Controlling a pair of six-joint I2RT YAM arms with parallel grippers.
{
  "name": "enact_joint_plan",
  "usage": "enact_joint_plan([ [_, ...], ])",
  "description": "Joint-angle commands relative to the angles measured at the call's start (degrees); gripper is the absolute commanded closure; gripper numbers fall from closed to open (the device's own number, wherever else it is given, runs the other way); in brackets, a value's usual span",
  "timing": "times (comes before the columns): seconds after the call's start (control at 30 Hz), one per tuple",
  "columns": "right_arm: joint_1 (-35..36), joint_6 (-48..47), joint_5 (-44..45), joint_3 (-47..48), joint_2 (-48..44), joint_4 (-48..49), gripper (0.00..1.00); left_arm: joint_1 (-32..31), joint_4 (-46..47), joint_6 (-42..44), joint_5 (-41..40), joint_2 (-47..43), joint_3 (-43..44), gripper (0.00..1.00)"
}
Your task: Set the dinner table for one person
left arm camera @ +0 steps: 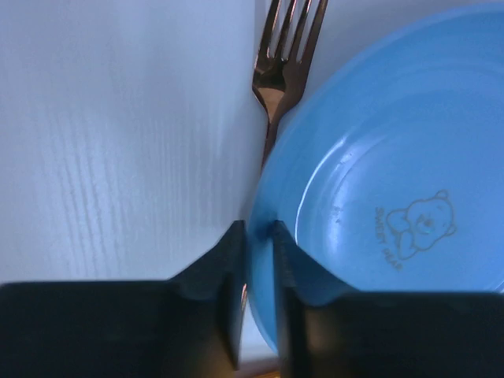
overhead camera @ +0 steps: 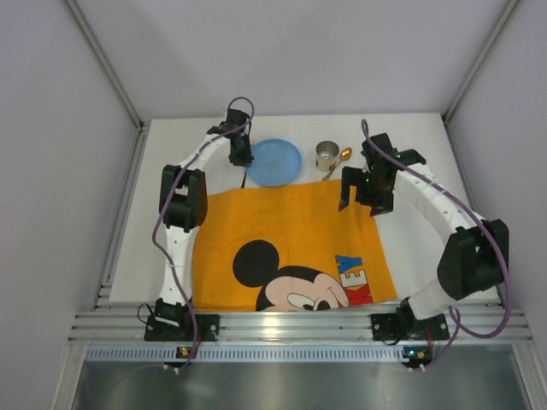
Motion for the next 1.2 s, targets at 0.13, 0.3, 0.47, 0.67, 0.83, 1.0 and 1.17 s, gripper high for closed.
enact_joint_plan([
  [0.13,-0.75,-0.54,1.34,4.86,1.6,-2.81,0.0,0.2,2.56,-2.07,3.91,2.32,5.91,1.0],
  [0.3,-0.75,-1.15,1.17,5.65,2.21,-2.99,0.0,1.42,2.13,-2.51,3.38,-1.37,6.79,1.0],
  [0.47,-0.66,-3.0,1.78,7.67,3.7,-3.16,0.0,2.31,3.0,-3.12,9.52,-8.92,2.95,1.0],
  [0.67,-0.75,-4.23,0.03,8.82,5.46,-1.15,0.0,0.29,9.66,-6.02,21.74,-29.12,-23.14,1.0],
  [0.83,-0.75,-5.02,-2.43,6.27,6.17,1.49,0.0,-2.35,8.55,-5.15,25.53,-42.22,-38.63,1.0],
  [1.0,-0.75,-6.51,-2.61,4.52,6.35,2.81,0.0,-6.65,3.71,-1.64,24.12,-47.25,-48.82,1.0],
  [1.17,-0.75,-6.78,-3.22,2.58,5.2,3.6,0.0,-12.0,3.97,-2.07,24.04,-46.82,-54.89,1.0],
])
